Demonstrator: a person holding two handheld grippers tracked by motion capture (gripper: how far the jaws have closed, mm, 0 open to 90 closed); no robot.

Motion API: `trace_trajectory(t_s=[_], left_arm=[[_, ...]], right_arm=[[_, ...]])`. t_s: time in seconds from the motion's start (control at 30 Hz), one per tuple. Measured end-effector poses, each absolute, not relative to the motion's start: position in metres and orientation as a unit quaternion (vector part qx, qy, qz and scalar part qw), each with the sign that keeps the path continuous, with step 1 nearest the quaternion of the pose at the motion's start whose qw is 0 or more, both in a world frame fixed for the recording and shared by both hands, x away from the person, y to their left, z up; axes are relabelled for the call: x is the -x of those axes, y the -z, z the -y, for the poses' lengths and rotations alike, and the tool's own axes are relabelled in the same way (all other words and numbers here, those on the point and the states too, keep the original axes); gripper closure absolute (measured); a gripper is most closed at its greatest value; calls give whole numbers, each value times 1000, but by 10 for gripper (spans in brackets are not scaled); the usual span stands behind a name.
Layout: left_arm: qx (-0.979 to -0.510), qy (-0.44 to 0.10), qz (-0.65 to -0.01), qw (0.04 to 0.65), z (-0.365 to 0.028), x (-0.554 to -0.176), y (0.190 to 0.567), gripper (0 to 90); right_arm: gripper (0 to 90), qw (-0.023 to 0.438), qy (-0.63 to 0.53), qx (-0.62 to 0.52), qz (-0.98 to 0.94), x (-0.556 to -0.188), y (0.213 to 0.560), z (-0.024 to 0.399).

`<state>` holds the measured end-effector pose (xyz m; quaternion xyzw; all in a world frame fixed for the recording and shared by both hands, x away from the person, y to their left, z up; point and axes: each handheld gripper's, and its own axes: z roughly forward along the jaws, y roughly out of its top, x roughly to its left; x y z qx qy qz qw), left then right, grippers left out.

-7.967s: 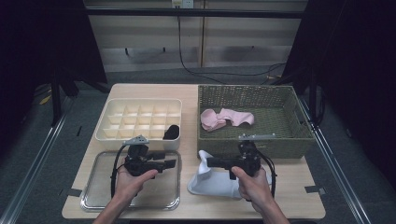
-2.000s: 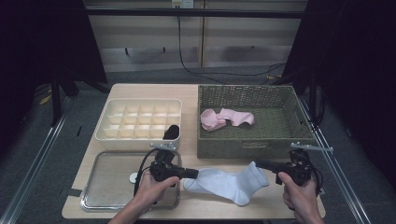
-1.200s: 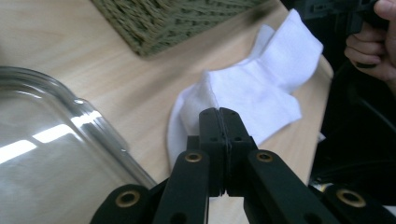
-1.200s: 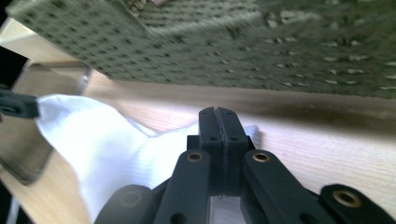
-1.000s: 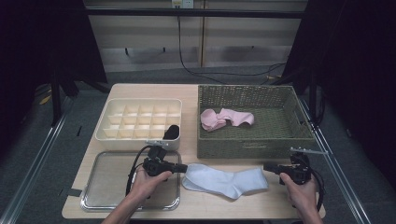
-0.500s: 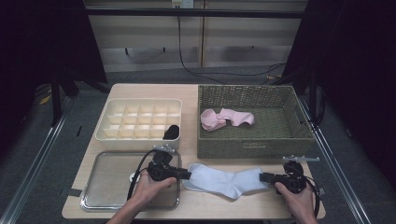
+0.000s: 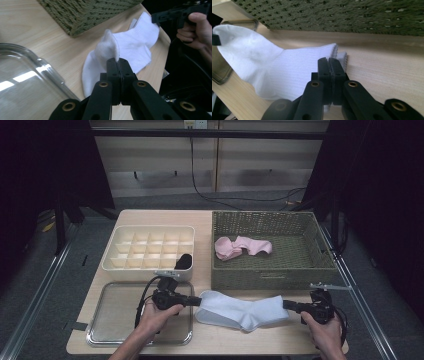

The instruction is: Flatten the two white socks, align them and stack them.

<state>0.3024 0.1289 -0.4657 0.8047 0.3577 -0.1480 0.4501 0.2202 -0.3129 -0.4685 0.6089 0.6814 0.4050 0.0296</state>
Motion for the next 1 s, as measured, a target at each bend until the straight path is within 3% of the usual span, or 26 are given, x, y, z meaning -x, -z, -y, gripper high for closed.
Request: trace_trajectory(t_s=[0.47, 0.67, 0.83, 1.0], left_arm=[[-828, 153, -359, 403, -115, -301, 486, 854], [-832, 151, -356, 398, -114, -301, 488, 819], [-835, 156, -352, 393, -112, -299, 490, 823], [-839, 155, -348, 387, -109, -297, 492, 825]], right_arm=[[869, 24, -365, -617, -697, -224, 486, 311], [776, 32, -362, -619, -696, -222, 487, 310], [648, 24, -363, -623, -693, -222, 488, 310], [612, 24, -352, -620, -701, -223, 490, 305]])
